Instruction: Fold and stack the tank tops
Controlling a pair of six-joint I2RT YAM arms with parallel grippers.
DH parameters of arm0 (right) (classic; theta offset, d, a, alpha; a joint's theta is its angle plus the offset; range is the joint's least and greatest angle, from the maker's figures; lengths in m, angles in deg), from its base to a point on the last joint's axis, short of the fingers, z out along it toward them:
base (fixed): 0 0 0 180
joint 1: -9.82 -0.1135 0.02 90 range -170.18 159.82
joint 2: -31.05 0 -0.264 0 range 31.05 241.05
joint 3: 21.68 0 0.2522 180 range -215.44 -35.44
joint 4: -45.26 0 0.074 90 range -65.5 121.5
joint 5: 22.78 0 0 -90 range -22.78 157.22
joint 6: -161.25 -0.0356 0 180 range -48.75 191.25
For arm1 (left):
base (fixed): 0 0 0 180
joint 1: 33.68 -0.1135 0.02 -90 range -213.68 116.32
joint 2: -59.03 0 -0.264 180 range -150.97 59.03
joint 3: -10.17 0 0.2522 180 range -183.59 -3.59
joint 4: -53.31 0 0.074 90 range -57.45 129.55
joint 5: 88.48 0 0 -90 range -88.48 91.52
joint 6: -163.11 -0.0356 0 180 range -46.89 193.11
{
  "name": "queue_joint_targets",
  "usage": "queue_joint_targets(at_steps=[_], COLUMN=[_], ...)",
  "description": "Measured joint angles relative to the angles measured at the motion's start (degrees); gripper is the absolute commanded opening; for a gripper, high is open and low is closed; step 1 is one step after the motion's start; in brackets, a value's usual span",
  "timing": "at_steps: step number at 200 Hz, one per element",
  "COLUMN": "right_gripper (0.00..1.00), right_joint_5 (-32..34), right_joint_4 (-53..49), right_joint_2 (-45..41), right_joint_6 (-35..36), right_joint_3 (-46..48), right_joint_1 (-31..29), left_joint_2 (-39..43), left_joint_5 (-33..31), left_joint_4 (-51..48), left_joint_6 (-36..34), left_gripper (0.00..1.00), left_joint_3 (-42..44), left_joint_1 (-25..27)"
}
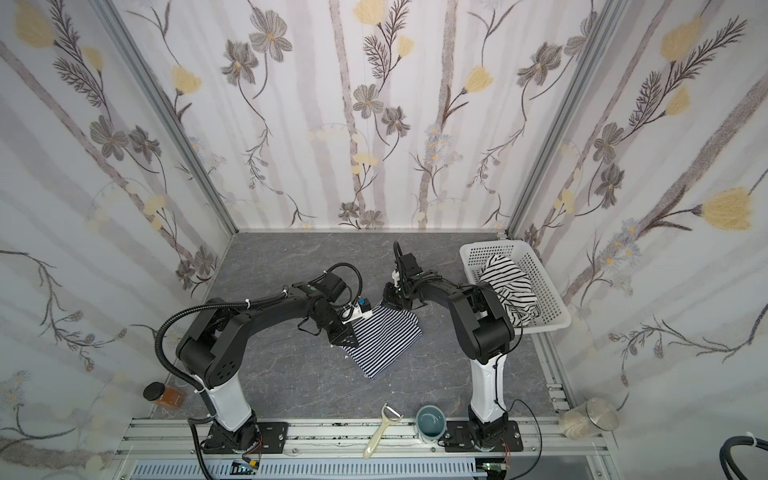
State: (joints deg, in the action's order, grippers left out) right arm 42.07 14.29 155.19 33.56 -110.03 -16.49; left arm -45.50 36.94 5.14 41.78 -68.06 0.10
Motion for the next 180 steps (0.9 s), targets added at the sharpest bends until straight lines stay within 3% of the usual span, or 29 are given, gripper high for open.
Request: queue_joint_targets(at_steps=[46, 107, 180], right_gripper=[0.24, 0.28, 0.29], right_joint_5=[-0.1, 0.5, 2.5], right_joint_4=[1.4, 2.3, 1.5], right_joint_2=[-0.4, -10.0, -10.4], right_joint_6=[-2.0, -2.6, -2.6], right_joint_3=[-0.7, 1.0, 3.5], right_joint_1=[-0.2, -0.4, -2.7], left_joint_2=[-0.9, -3.5, -9.2], left_joint_5=[-5.2, -11.9, -33.3], left_joint_4=[2.9, 6.3, 7.1], left_joint_6=[0.3, 0.2, -1.6], left_gripper=[0.28, 0.28, 0.29], left_joint_3=[2.0, -1.7, -13.5], left_joint_1=[-1.5, -11.0, -23.1])
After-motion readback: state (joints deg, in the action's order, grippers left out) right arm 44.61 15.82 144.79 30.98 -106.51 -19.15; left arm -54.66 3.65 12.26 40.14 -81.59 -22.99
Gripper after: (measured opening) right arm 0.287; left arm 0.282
